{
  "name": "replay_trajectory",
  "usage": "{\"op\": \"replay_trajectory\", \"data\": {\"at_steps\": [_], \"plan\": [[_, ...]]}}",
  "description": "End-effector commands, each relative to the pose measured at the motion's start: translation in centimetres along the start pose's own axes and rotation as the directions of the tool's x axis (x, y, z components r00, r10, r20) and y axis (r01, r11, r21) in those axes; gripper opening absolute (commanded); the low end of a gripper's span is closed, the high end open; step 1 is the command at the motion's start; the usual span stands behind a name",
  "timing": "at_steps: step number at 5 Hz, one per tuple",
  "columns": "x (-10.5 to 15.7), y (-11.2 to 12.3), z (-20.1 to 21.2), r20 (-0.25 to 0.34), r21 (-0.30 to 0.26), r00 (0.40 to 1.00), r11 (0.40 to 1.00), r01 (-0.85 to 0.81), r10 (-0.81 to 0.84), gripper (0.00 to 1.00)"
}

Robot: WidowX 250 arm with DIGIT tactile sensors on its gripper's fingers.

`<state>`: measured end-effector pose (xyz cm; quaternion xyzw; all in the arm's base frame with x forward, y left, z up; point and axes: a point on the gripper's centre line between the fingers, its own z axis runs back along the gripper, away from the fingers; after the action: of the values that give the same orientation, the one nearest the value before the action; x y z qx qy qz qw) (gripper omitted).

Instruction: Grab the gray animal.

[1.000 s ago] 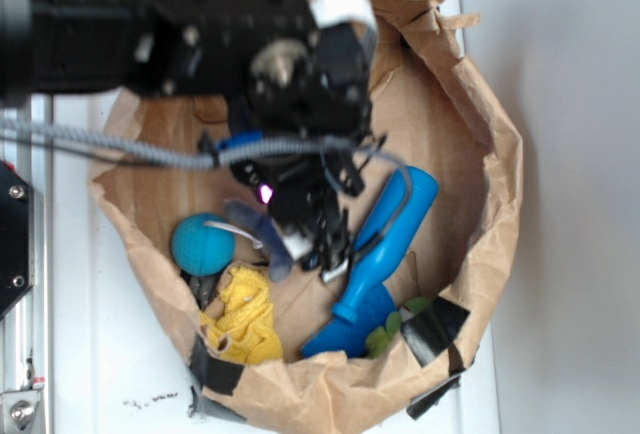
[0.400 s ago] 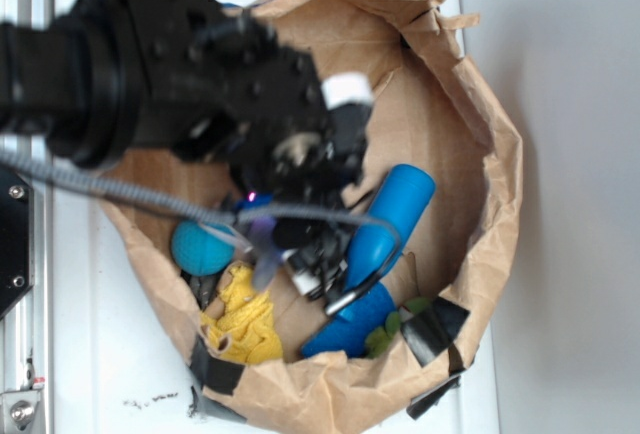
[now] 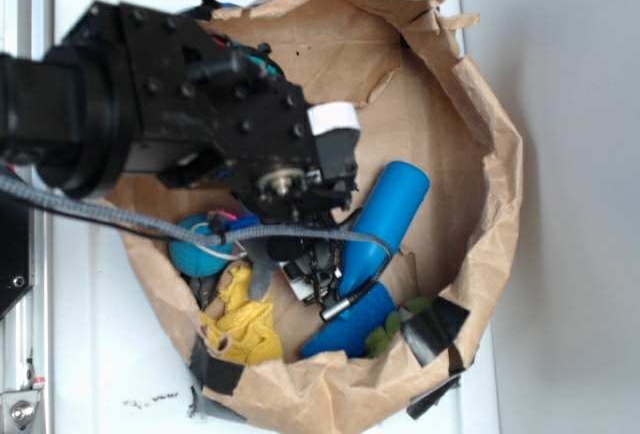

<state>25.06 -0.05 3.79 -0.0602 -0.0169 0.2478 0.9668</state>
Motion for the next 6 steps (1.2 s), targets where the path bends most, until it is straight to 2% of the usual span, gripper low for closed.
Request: {"op": "replay_trajectory", "data": {"at_steps": [1, 2, 4, 5, 6], "plan": [[0.2, -0.1, 0.4, 0.007, 0.003, 1.0, 1.0, 0.01, -0.01, 1.0], [0.4, -0.1, 0.6, -0.007, -0.004, 1.0, 1.0, -0.013, 0.013, 0.0], [0.6, 0.1, 1.2, -0.002, -0.025, 0.999, 0.999, -0.032, 0.032, 0.0], [1.2, 0.5, 1.2, 0.011, -0.018, 0.999, 0.998, -0.052, 0.052, 0.0], [1.8, 0.6, 3.9, 0.031, -0.07, 0.997, 0.995, -0.075, 0.077, 0.0]]}}
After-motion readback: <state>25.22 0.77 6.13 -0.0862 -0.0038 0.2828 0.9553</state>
